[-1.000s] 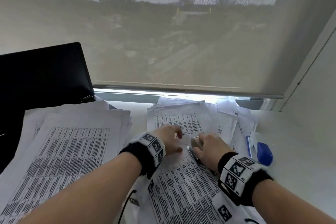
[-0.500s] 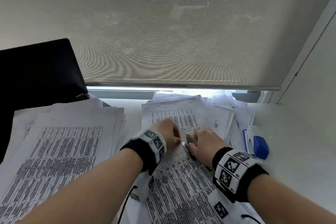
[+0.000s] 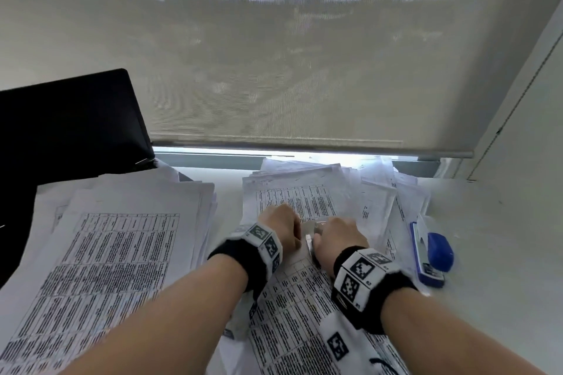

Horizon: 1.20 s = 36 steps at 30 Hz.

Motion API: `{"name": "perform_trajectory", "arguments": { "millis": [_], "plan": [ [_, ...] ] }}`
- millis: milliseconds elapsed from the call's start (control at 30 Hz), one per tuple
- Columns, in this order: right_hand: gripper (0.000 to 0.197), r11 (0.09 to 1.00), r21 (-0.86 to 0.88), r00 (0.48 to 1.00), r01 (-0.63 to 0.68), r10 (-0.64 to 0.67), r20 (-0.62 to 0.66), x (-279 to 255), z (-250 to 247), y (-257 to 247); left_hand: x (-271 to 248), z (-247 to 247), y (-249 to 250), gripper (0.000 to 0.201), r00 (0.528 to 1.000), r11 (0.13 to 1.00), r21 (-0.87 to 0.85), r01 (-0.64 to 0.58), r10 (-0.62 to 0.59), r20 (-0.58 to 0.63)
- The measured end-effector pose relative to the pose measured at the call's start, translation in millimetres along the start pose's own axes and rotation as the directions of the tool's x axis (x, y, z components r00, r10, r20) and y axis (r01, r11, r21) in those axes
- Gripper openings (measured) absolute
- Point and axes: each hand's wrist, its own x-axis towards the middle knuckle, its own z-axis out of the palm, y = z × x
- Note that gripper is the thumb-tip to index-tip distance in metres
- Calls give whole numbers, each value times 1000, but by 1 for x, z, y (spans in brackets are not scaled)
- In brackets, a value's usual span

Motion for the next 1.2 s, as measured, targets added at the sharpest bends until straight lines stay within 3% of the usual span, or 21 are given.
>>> {"name": "perform_trajectory", "arguments": {
  "millis": [233, 400, 667, 833, 900, 1000, 1200],
  "plan": [
    [33, 991, 127, 997, -41, 48, -52, 21, -4, -6, -1, -2, 0, 8, 1000, 1000, 21, 4, -4, -18],
    [29, 981, 171, 988, 95, -72, -137, 14, -12, -1, 1, -2, -3, 6, 1000, 999, 30, -20, 20, -14],
    [55, 940, 224, 951, 257, -205, -231, -56, -41, 30, -22, -17, -6, 2, 995, 998, -69, -7, 0, -102],
    [49, 920, 289, 951, 264, -198, -239, -115, -53, 65, -72, -31, 5, 17, 975, 994, -83, -67, 48, -219],
    [39, 914, 307, 945, 264, -182, -272, -145, -58, 85, -104, -23, 19, 18, 985, 986, -120, -114, 96, -147],
    [21, 914, 334, 943, 229, -122, -311, -193, -63, 126, -154, 5, 48, 5, 976, 975, -82, -207, 212, 53],
    [30, 887, 461, 955, 13, 126, -270, -295, -59, 227, -239, 84, 130, 16, 842, 888, -19, -459, 442, 311]
  ]
}}
